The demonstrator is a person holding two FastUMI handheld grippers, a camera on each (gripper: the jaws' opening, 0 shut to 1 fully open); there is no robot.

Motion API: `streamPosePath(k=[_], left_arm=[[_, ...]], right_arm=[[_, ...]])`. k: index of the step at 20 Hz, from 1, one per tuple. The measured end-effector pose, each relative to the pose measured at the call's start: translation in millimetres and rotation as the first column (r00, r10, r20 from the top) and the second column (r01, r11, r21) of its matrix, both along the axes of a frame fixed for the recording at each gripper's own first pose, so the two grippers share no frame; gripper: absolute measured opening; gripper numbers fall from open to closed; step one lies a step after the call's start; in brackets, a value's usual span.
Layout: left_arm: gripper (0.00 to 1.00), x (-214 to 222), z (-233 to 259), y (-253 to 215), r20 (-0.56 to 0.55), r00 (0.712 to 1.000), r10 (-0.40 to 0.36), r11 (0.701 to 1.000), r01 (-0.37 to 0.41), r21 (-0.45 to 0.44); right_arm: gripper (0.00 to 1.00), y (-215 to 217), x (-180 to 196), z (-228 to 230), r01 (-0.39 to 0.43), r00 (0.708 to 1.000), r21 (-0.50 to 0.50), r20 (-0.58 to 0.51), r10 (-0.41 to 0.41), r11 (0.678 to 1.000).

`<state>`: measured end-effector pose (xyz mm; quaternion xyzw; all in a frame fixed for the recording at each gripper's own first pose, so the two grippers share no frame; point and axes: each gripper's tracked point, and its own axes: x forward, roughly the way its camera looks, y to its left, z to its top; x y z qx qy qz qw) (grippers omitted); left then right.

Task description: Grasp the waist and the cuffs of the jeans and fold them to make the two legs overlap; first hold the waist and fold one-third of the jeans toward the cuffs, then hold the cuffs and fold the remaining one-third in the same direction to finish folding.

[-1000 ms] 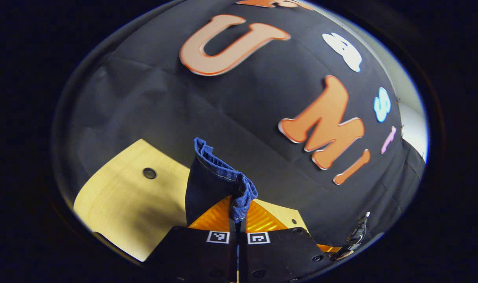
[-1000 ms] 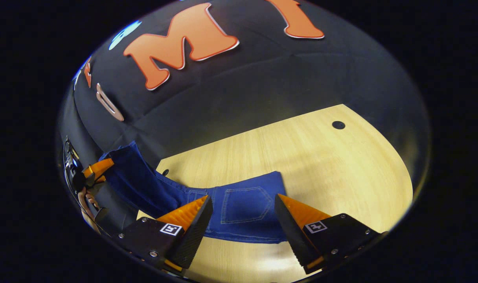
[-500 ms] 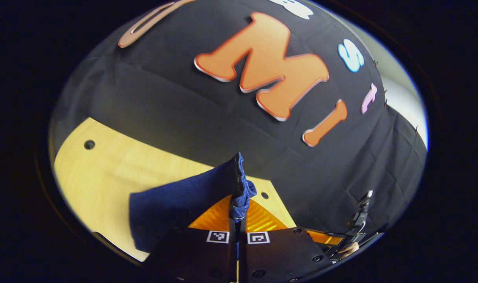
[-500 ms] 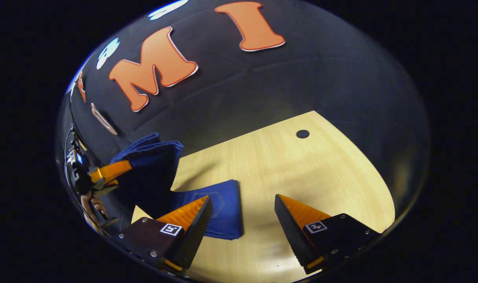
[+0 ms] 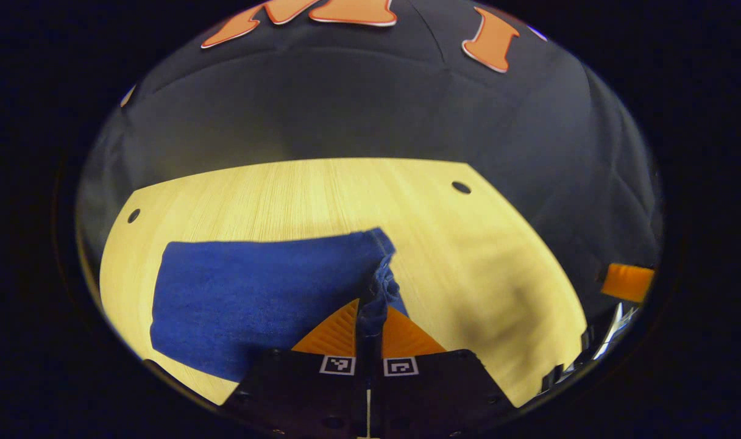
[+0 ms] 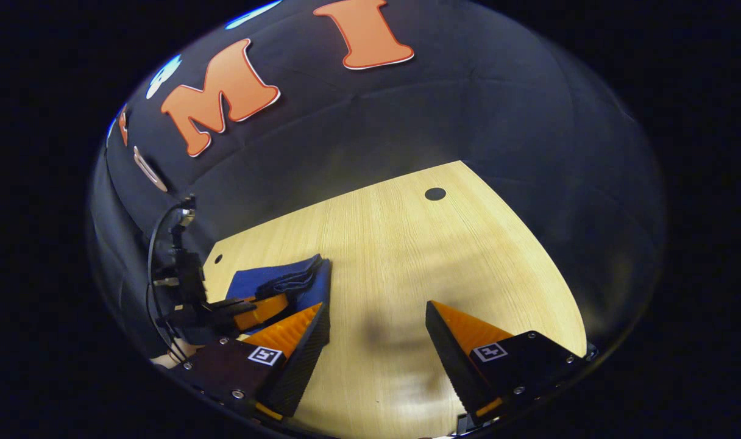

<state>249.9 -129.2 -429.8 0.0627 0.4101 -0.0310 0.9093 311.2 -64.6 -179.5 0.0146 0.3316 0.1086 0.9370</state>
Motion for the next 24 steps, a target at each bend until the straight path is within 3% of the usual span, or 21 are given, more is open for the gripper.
streamPosePath(k=[4, 5, 6, 7, 9, 14, 17, 20, 24], left_arm=[[0.08, 1.7, -12.5, 1.2, -0.028, 0.999, 0.031, 0.999, -0.031, -0.019], [0.22, 0.5, -11.0, -8.0, -0.033, 0.999, 0.013, 0.997, -0.015, -0.074], [0.24, 0.5, -13.6, -19.9, -0.043, 0.999, -0.006, 0.990, 0.000, -0.142], [0.48, -5.1, -10.0, -34.7, -0.048, 0.999, -0.021, 0.977, 0.010, -0.215], [0.96, -9.3, 0.8, -42.4, -0.063, 0.998, -0.027, 0.960, 0.008, -0.279], [0.98, -24.3, 81.6, 7.8, 0.048, 0.999, -0.025, 0.958, 0.038, -0.284], [0.98, -29.1, 150.5, 64.5, 0.174, 0.985, 0.023, 0.968, 0.022, -0.251], [0.98, -51.9, 201.8, 119.3, 0.298, 0.951, 0.079, 0.970, -0.003, -0.245], [0.98, -86.3, 235.5, 173.2, 0.454, 0.876, 0.161, 0.979, -0.085, -0.183]], right_arm=[[0.98, -4.0, -0.1, -1.7, -0.019, 1.000, 0.002, -0.013, 0.019, 1.000], [0.98, -2.5, -0.4, -2.7, -0.022, 1.000, 0.004, -0.020, 0.022, 1.000], [0.98, 1.6, 0.3, -4.4, -0.027, 0.999, 0.006, -0.025, 0.027, 1.000], [0.98, 5.5, -0.1, -4.4, -0.029, 0.999, 0.007, -0.030, 0.030, 1.000], [0.98, 19.0, -1.6, -3.6, -0.042, 0.999, 0.014, -0.030, 0.042, 0.999], [0.98, 63.3, -6.2, 5.3, -0.054, 0.998, 0.045, -0.009, 0.054, 0.998], [0.98, 92.3, -5.6, 22.8, -0.052, 0.998, 0.047, 0.041, 0.050, 0.998], [0.97, 122.4, -1.8, 52.8, -0.051, 0.990, 0.026, 0.132, 0.047, 0.998], [0.97, 161.2, -3.2, 93.8, -0.048, 0.963, -0.009, 0.264, 0.049, 0.999]])
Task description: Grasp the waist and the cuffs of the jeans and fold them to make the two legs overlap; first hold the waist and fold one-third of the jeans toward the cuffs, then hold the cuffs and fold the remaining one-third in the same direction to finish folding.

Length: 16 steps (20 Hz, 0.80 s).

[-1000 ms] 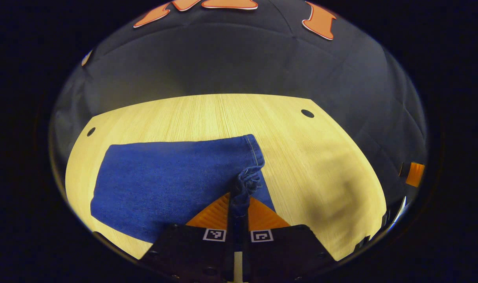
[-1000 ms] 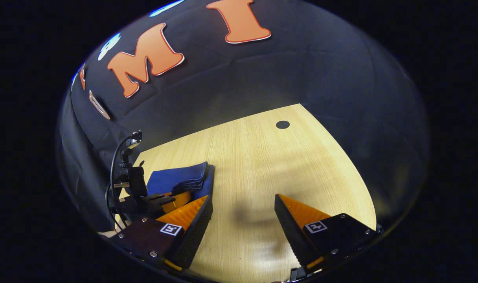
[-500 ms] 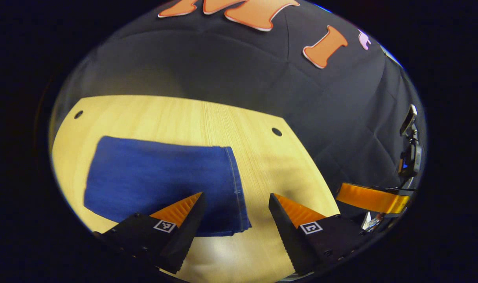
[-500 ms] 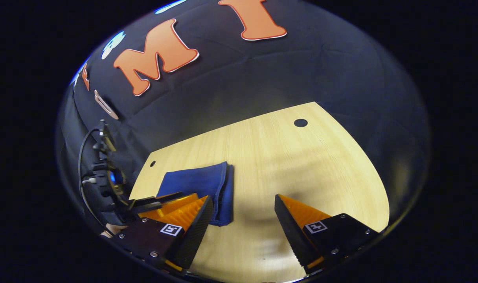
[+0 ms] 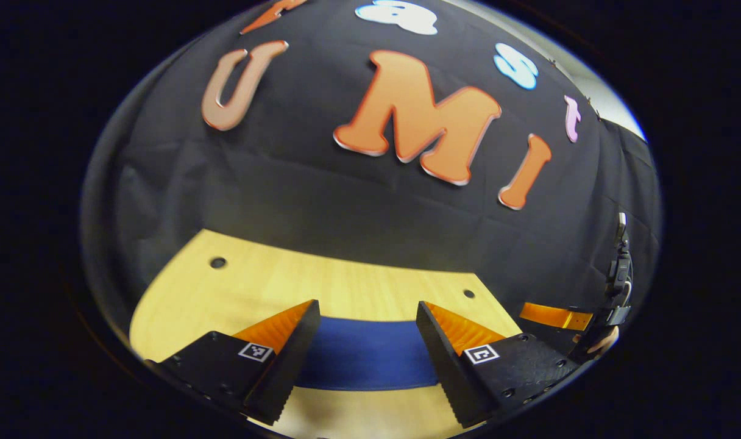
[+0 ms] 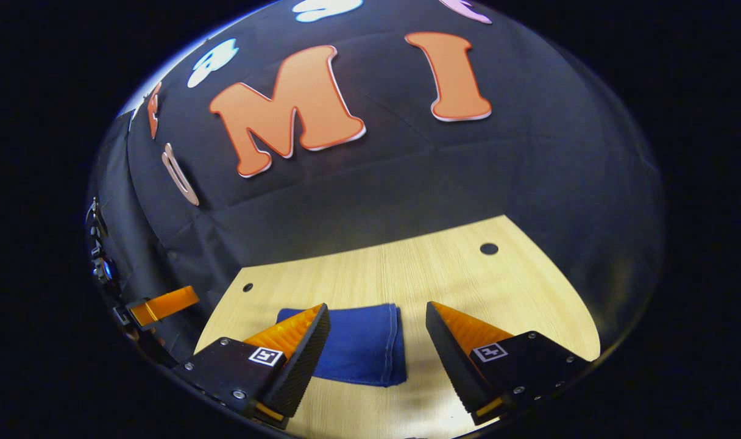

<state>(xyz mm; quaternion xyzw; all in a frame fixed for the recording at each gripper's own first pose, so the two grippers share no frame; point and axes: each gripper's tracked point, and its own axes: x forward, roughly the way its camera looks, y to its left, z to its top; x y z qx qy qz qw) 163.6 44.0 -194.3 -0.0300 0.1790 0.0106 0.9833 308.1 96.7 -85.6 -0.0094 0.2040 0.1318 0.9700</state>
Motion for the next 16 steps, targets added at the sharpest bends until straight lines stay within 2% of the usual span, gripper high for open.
streamPosePath(k=[4, 7, 10, 11, 12, 16], left_arm=[[0.97, -20.3, 28.9, 70.7, 0.101, 0.992, 0.078, 0.991, -0.089, 0.104], [0.98, -34.3, 55.2, 106.4, 0.167, 0.981, 0.099, 0.984, -0.122, 0.132], [0.97, -52.1, 66.2, 132.5, 0.225, 0.967, 0.120, 0.972, -0.161, 0.172], [0.98, -56.5, 71.1, 136.2, 0.240, 0.963, 0.120, 0.969, -0.166, 0.183], [0.97, -62.3, 72.9, 138.7, 0.235, 0.964, 0.121, 0.968, -0.167, 0.187], [0.97, -76.1, 91.1, 149.4, 0.283, 0.951, 0.127, 0.959, -0.191, 0.212]], right_arm=[[0.97, 32.7, -13.5, 29.8, -0.003, 0.991, -0.069, 0.132, 0.013, 0.998], [0.97, 55.9, -29.3, 44.3, -0.025, 0.977, -0.094, 0.208, 0.044, 0.995], [0.97, 70.9, -41.6, 64.9, -0.041, 0.947, -0.118, 0.312, 0.077, 0.992], [1.00, 75.2, -47.3, 68.4, -0.048, 0.939, -0.121, 0.333, 0.086, 0.991], [0.96, 77.5, -50.5, 69.7, -0.045, 0.934, -0.125, 0.346, 0.086, 0.991], [0.97, 73.7, -64.0, 79.9, -0.023, 0.917, -0.169, 0.389, 0.088, 0.985]])
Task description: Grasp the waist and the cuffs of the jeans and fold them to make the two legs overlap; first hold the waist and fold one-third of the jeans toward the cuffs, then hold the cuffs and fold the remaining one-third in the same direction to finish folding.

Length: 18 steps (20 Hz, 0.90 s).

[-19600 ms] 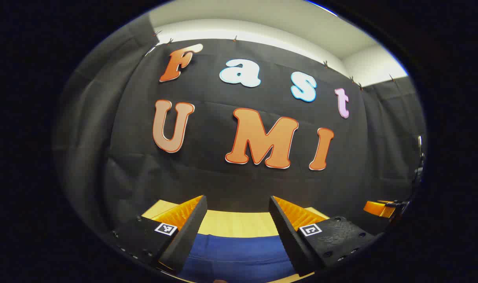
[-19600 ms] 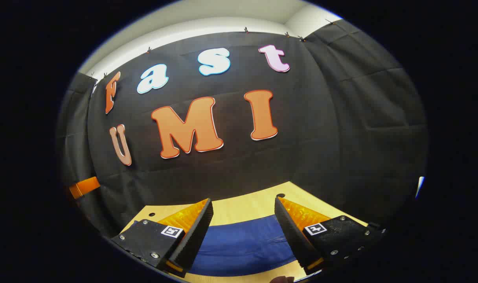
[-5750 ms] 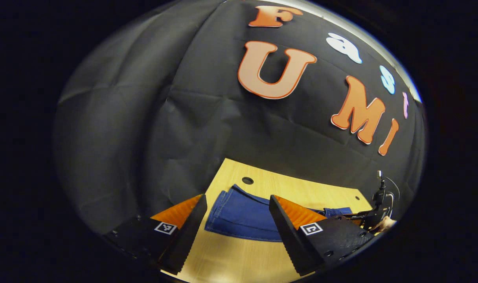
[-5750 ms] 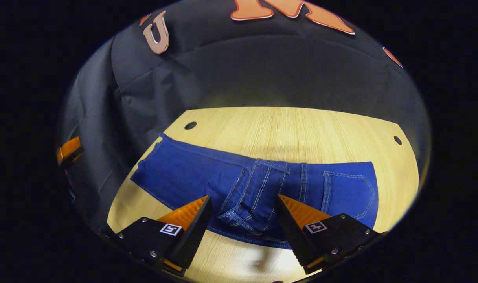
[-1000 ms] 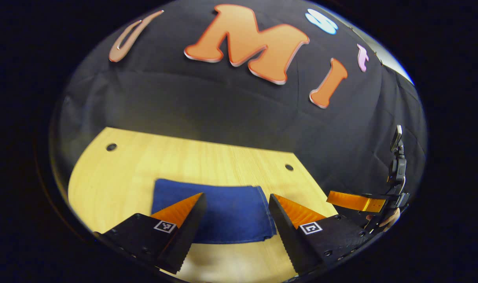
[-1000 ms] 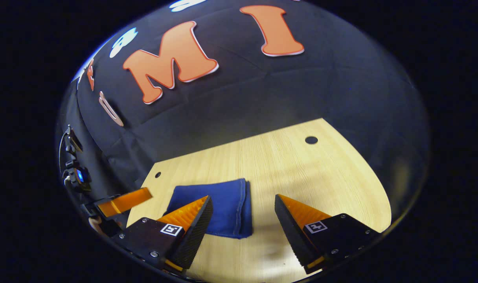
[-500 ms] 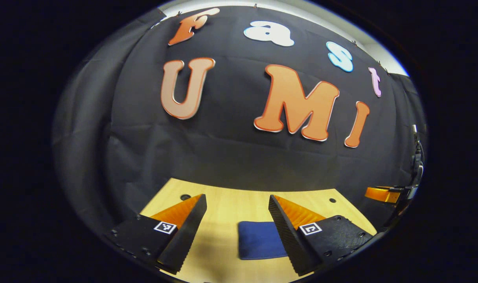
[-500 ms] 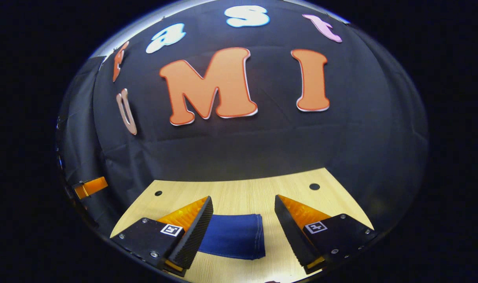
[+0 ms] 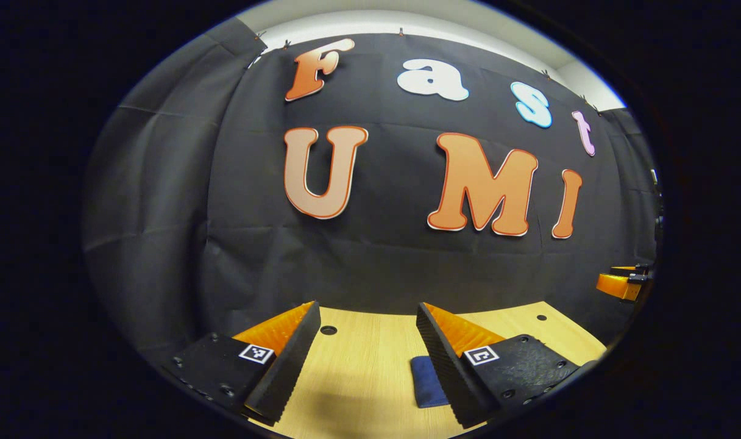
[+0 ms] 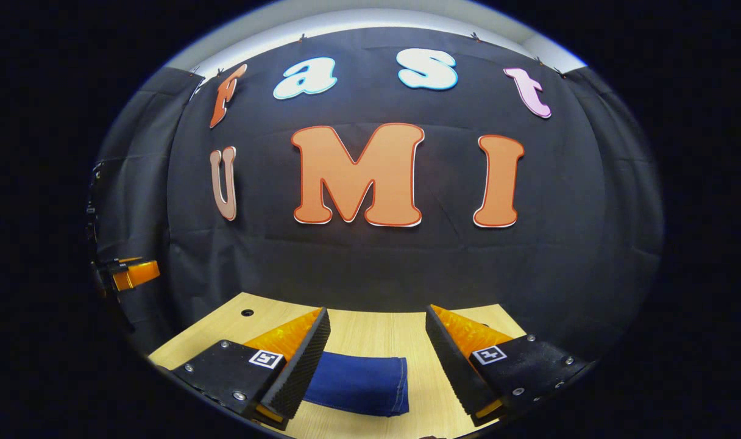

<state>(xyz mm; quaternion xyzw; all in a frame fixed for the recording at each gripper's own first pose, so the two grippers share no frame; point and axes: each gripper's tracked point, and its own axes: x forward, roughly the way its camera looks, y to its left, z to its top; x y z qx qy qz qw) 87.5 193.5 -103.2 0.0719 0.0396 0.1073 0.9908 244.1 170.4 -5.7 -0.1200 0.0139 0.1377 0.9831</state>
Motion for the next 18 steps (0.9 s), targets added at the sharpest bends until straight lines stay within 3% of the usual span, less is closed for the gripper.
streamPosePath(k=[3, 6, 8, 10, 13, 18], left_arm=[[0.97, 0.1, 7.2, -3.6, 0.020, 1.000, -0.011, 0.999, 0.010, 0.040], [0.97, 1.5, 1.2, -10.7, 0.022, 0.999, -0.027, 0.999, 0.027, 0.018], [0.97, 1.8, -3.0, -14.8, 0.014, 1.000, -0.022, 0.999, 0.022, 0.027], [0.97, 1.3, -4.3, -23.5, 0.007, 0.999, -0.032, 0.999, 0.032, 0.028], [0.97, -1.7, -0.9, -31.7, 0.014, 0.998, -0.054, 0.998, 0.054, 0.020], [0.97, -3.6, 5.6, -28.6, 0.021, 0.999, -0.038, 0.999, 0.037, 0.030]], right_arm=[[0.97, 1.5, -7.1, 16.0, 0.007, 0.998, 0.029, 0.063, -0.009, 1.000], [0.97, 25.3, -23.6, 33.1, -0.098, 0.990, 0.109, 0.109, 0.087, 0.989], [1.00, 21.7, -23.9, 31.4, -0.088, 0.991, 0.109, 0.110, 0.076, 0.990], [0.97, 14.9, -21.5, 23.2, -0.067, 0.994, 0.091, 0.088, 0.059, 0.994], [1.00, 9.1, -20.6, 16.9, -0.051, 0.997, 0.084, 0.067, 0.045, 0.995], [0.97, 8.9, -18.0, 13.9, -0.045, 0.998, 0.099, 0.054, 0.040, 0.994]])
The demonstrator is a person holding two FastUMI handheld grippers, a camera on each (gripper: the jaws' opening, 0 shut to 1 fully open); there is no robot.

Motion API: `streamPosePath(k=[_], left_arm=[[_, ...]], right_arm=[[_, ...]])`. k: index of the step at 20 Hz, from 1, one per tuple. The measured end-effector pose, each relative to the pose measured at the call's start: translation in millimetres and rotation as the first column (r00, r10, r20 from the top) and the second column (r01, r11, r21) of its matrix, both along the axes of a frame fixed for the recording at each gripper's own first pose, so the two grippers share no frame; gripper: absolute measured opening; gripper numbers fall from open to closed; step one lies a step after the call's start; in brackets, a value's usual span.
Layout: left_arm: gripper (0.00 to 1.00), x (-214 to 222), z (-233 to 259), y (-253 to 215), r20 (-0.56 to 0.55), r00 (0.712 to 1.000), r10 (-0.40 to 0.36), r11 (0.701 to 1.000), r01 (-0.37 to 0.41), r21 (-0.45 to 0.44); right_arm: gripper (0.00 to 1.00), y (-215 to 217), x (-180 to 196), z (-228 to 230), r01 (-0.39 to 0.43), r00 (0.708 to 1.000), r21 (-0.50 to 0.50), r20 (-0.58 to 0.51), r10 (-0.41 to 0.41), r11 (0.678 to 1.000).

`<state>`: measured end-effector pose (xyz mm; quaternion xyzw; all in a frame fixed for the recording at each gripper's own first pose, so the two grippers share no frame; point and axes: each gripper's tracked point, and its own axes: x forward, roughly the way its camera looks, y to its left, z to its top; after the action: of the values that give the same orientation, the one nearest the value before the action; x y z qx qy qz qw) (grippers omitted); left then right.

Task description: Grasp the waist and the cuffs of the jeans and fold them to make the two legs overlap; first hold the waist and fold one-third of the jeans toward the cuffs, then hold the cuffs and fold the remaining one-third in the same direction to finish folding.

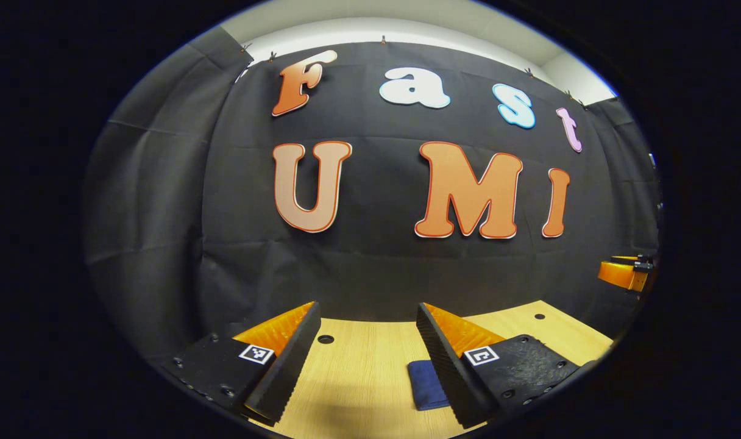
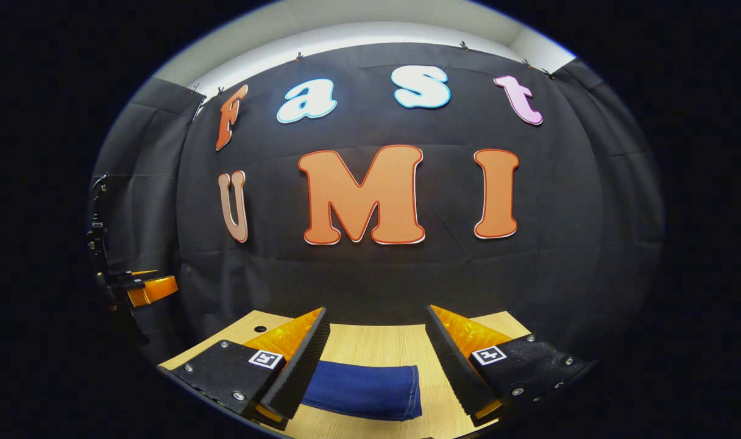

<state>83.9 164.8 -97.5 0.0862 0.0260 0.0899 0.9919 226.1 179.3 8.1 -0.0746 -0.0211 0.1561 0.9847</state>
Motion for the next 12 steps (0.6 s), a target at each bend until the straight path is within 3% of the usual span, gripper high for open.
streamPosePath(k=[12], left_arm=[[0.97, 10.1, 2.6, -18.4, 0.022, 0.999, -0.032, 0.999, 0.031, 0.024]], right_arm=[[1.00, -16.9, 6.6, -15.7, 0.028, 0.999, -0.012, -0.015, -0.028, 1.000]])
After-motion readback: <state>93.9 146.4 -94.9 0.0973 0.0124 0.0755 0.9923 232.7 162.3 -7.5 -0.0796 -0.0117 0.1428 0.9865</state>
